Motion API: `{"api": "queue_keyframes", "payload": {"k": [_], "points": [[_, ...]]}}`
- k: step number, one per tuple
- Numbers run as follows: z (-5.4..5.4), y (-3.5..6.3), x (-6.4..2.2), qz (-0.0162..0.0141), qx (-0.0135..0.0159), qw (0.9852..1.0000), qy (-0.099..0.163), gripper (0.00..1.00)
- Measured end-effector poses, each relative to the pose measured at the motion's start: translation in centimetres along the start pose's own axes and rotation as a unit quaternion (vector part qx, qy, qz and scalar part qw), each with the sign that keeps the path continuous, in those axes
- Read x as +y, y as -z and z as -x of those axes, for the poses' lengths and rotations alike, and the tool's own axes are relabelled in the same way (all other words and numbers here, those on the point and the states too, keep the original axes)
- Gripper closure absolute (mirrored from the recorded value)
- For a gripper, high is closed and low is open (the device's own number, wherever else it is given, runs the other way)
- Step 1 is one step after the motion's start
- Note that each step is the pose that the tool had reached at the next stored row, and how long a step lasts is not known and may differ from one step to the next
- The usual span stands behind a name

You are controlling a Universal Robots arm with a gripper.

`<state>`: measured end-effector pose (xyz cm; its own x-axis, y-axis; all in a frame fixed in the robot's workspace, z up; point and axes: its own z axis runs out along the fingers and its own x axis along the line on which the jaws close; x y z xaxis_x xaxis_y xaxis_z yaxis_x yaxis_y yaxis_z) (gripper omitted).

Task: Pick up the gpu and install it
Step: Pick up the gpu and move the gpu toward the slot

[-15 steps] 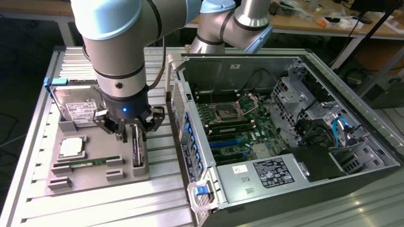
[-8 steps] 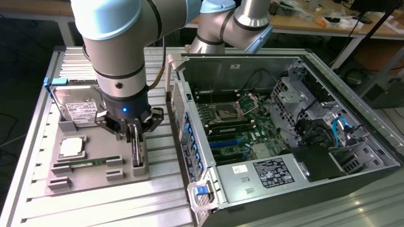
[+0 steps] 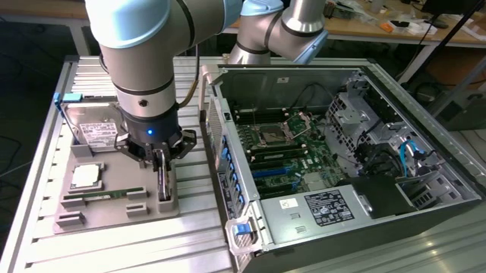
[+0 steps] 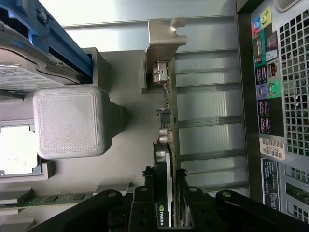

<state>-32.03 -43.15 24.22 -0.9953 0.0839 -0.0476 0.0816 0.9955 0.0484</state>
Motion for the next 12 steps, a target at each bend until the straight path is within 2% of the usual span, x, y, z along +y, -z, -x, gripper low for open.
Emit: {"api": "queue_keyframes", "payload": {"k": [12], "points": [[0.00,0.00,0.00,0.0000,0.0000,1.0000,0.000,0.73]]}}
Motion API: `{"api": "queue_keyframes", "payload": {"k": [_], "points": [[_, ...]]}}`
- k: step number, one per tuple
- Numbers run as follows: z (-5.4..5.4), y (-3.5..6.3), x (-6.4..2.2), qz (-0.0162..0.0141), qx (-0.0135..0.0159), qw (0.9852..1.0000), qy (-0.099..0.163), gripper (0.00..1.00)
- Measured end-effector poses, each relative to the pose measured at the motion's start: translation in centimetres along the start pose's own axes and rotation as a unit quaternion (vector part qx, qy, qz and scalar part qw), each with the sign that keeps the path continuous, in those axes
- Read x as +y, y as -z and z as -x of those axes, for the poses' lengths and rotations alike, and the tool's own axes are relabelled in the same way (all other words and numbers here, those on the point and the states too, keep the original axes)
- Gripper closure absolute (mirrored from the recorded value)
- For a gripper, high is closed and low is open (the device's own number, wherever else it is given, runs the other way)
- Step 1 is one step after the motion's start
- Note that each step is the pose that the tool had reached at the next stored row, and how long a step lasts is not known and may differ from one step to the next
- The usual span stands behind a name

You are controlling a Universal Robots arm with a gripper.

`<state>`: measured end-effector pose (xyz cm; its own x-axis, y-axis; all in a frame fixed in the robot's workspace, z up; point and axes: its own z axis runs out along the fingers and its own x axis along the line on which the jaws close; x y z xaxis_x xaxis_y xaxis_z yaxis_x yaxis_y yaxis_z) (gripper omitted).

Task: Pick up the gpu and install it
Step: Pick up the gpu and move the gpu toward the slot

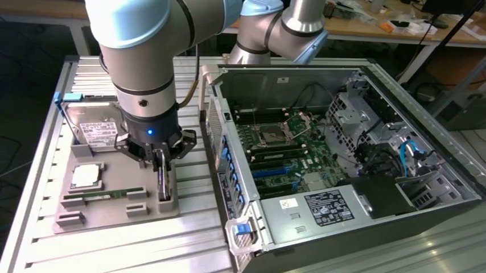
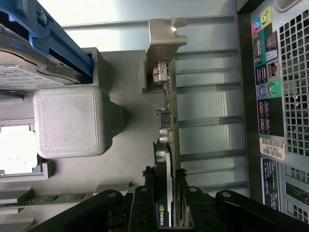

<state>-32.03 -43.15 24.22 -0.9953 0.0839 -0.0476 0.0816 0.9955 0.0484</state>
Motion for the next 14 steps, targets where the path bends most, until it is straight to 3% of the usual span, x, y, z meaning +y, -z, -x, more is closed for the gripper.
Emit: {"api": "queue_keyframes", "payload": {"k": [14], "points": [[0.00,0.00,0.00,0.0000,0.0000,1.0000,0.000,0.73]]}}
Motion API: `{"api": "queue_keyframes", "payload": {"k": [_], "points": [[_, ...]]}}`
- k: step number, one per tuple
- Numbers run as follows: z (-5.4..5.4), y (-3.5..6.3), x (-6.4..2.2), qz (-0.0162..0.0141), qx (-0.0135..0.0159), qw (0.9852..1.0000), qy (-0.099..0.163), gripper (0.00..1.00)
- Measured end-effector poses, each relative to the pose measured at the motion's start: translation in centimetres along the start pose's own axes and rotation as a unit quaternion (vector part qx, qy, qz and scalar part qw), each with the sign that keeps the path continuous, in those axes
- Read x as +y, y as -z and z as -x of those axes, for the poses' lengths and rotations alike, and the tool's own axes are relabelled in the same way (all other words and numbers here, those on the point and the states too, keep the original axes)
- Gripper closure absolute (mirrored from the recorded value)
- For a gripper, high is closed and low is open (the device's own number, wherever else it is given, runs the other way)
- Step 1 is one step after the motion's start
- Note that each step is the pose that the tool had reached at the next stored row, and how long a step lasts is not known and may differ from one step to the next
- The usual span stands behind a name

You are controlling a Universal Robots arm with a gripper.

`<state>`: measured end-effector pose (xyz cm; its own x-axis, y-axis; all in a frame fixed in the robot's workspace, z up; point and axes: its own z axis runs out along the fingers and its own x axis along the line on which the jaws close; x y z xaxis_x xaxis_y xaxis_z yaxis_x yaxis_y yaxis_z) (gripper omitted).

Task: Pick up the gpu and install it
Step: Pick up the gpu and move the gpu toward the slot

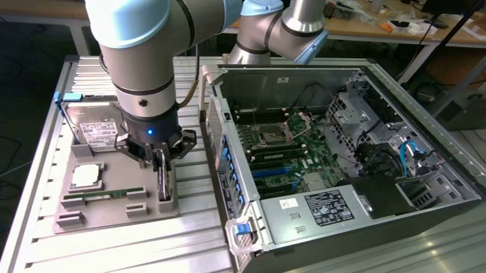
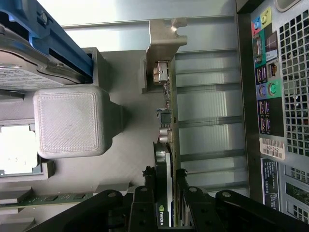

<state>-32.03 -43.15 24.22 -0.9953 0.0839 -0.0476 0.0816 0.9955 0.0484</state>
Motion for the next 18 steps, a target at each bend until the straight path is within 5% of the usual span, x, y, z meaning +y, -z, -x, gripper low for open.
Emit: {"api": "queue_keyframes", "payload": {"k": [8,18], "points": [[0.0,0.57,0.03,0.0000,0.0000,1.0000,0.000,0.73],[0.1,2.66,0.13,0.0000,0.0000,1.0000,0.000,0.73]]}}
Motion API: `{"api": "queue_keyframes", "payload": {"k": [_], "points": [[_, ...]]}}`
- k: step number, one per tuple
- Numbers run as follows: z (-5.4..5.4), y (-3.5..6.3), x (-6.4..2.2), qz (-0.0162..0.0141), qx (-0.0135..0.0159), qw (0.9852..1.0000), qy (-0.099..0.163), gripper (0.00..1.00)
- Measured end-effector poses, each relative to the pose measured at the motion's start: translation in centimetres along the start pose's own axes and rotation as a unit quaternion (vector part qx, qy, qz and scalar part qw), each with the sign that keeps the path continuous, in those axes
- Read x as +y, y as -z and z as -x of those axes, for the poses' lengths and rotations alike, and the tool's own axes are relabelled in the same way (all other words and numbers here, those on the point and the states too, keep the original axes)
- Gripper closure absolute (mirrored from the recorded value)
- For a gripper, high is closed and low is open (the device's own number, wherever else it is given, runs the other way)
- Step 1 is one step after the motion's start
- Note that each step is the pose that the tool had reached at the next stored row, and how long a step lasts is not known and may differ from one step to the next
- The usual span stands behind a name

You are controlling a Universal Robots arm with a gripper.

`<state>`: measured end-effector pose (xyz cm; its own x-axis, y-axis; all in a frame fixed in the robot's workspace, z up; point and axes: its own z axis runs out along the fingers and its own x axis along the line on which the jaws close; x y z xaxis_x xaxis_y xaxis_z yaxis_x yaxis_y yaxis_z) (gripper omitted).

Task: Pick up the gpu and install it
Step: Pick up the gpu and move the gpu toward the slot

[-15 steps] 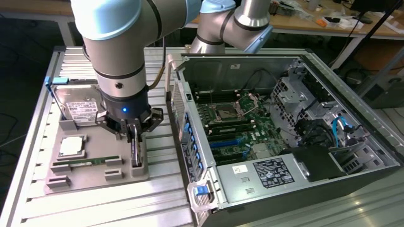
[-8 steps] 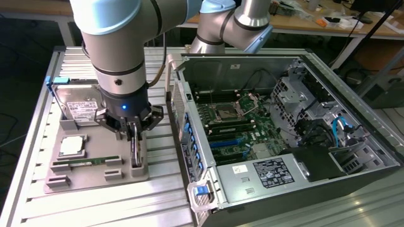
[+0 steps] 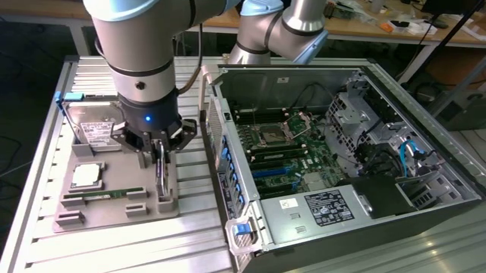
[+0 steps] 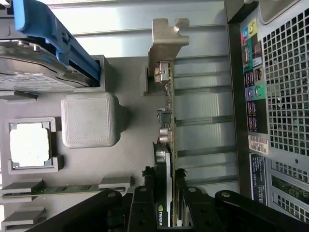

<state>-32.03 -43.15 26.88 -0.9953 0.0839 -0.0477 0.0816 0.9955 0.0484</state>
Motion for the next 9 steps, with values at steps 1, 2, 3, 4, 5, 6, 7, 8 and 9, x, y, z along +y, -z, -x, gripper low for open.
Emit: {"api": "queue_keyframes", "payload": {"k": [1,2,3,4,5,6,7,8,9], "points": [[0.0,0.41,0.02,0.0000,0.0000,1.0000,0.000,0.73],[0.0,0.78,0.04,0.0000,0.0000,1.0000,0.000,0.73],[0.0,0.95,0.05,0.0000,0.0000,1.0000,0.000,0.73],[0.1,1.10,0.05,0.0000,0.0000,1.0000,0.000,0.73],[0.1,1.25,0.06,0.0000,0.0000,1.0000,0.000,0.73],[0.1,1.37,0.07,0.0000,0.0000,1.0000,0.000,0.73],[0.1,1.56,0.08,0.0000,0.0000,1.0000,0.000,0.73],[0.1,1.76,0.09,0.0000,0.0000,1.0000,0.000,0.73],[0.1,1.89,0.09,0.0000,0.0000,1.0000,0.000,0.73]]}}
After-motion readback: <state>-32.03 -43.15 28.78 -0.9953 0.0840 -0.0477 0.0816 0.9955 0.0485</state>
